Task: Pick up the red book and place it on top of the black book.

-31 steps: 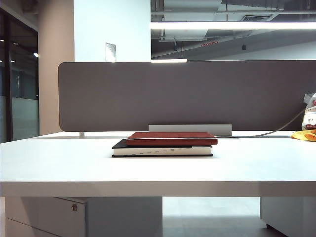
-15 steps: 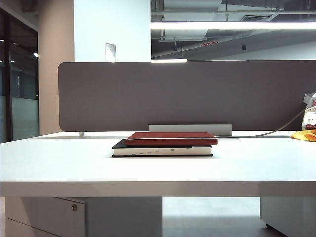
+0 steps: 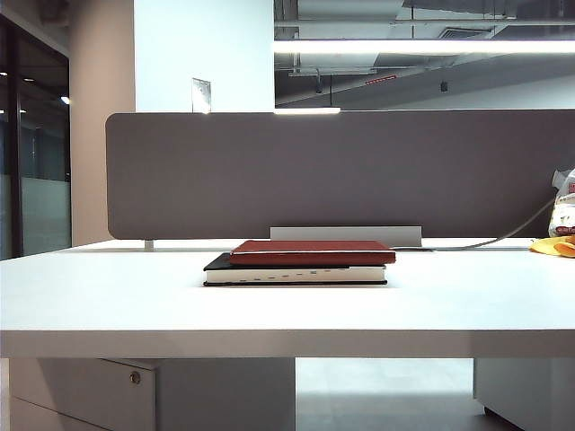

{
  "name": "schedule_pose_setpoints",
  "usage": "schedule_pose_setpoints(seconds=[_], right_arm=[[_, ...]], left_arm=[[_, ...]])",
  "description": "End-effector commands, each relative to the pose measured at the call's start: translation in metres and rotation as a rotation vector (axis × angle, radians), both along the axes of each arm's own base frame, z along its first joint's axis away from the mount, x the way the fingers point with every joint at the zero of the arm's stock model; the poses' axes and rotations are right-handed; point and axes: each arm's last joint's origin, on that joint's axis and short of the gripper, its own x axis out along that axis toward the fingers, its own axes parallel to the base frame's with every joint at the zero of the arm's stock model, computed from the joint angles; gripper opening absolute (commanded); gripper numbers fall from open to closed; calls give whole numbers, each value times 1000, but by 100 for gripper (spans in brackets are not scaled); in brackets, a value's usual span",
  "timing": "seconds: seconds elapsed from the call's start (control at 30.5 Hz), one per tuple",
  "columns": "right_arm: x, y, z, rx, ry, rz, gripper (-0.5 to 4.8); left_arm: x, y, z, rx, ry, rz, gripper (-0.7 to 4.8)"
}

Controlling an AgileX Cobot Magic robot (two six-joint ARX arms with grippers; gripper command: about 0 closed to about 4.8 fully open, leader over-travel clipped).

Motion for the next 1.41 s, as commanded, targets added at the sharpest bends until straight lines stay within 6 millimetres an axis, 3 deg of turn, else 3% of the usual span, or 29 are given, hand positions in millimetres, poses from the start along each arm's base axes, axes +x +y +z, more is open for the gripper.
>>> schedule_pose_setpoints(seconds=[0.03, 1.41], right_arm=[[0, 0, 1, -2, -21, 3, -5], [0, 1, -10, 2, 100, 36, -5]], left_arm=[[-1, 0, -2, 5, 26, 2, -6], [-1, 0, -2, 5, 26, 2, -6]])
